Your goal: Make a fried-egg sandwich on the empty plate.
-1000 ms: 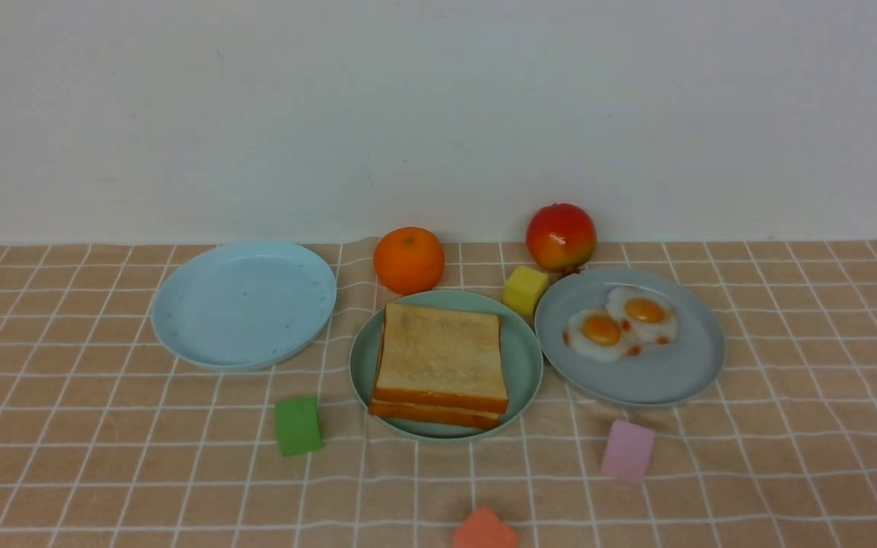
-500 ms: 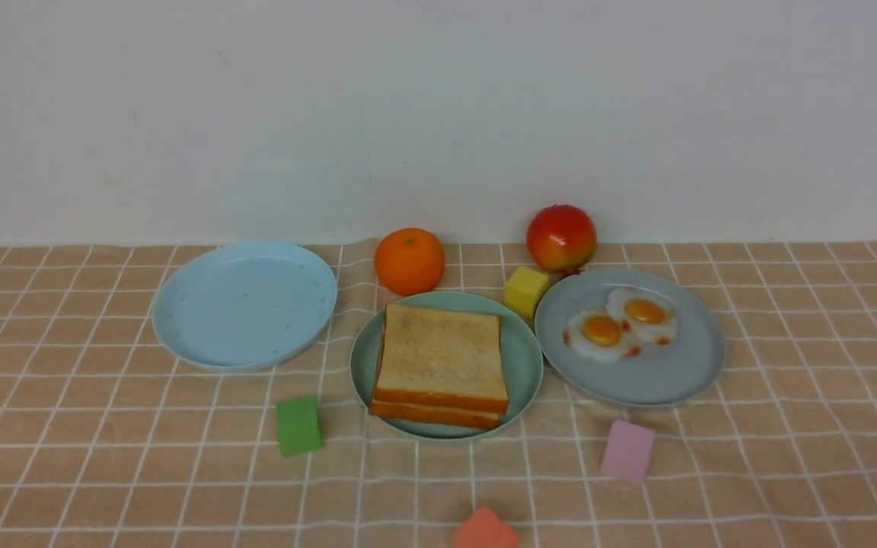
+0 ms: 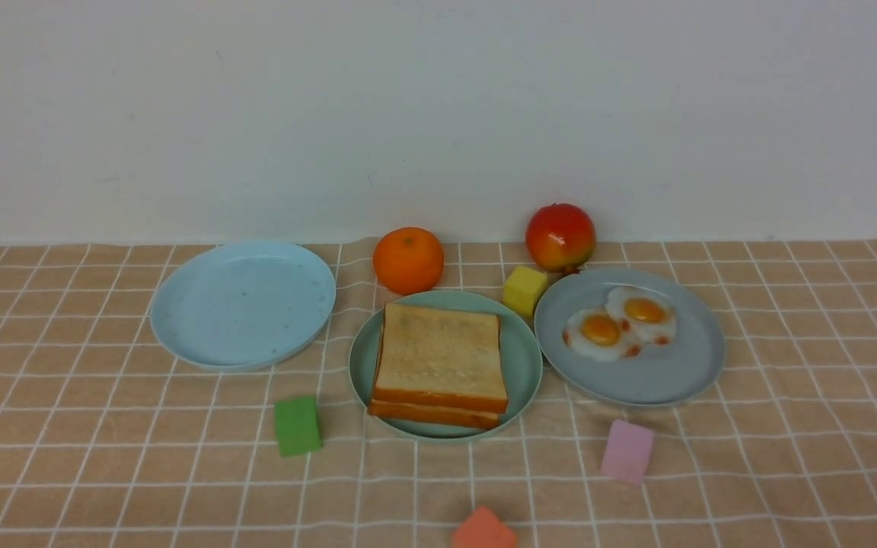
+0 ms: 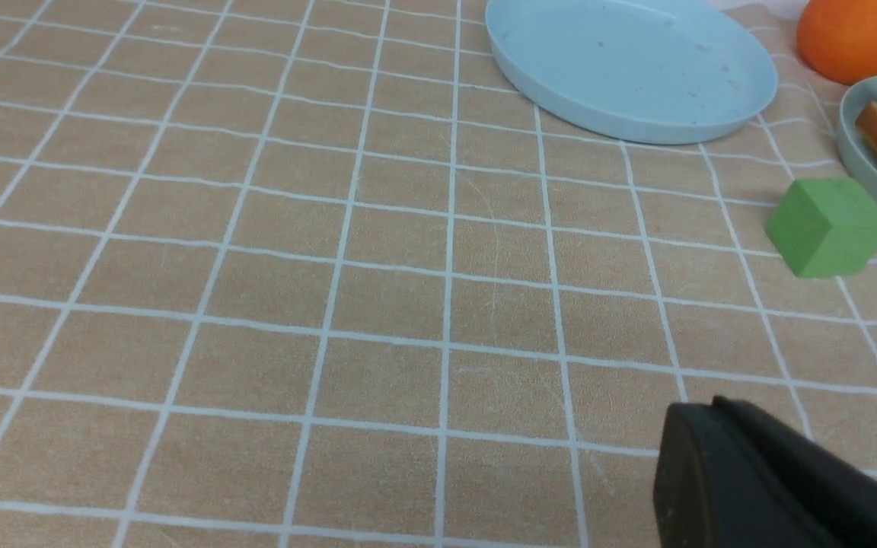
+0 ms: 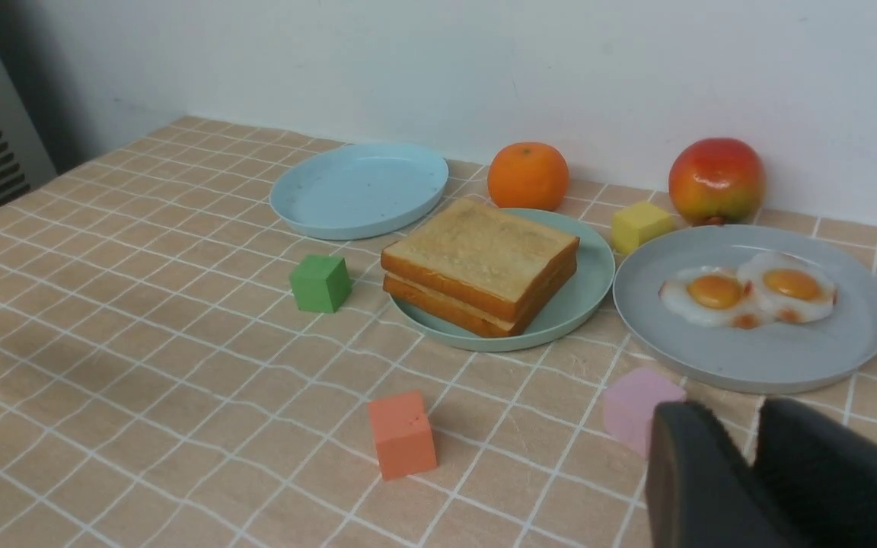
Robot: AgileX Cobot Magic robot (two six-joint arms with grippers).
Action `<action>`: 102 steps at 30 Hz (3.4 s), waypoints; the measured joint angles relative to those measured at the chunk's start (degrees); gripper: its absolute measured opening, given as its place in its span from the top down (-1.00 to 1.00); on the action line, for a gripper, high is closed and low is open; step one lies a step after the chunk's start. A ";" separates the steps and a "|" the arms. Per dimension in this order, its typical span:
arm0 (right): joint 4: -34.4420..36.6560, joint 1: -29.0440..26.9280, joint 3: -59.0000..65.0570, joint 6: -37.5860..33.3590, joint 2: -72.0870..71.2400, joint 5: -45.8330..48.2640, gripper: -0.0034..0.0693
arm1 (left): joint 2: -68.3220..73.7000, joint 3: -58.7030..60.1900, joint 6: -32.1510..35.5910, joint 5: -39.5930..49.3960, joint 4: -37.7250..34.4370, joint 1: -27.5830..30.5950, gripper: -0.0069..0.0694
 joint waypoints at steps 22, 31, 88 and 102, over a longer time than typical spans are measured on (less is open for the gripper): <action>0.00 0.00 0.00 0.00 0.00 0.00 0.39 | 0.00 0.00 0.00 -0.05 0.00 0.00 0.82; -3.48 -0.19 0.00 0.03 0.00 -0.47 0.35 | 0.00 0.00 0.00 -0.05 -0.01 0.00 0.81; -21.14 -18.56 21.34 16.22 0.06 -15.19 0.25 | 0.00 0.00 0.00 -0.10 -0.17 0.13 0.68; -21.14 -18.56 21.34 16.22 0.06 -15.19 0.25 | 0.00 0.05 0.00 -0.10 -0.17 0.13 0.66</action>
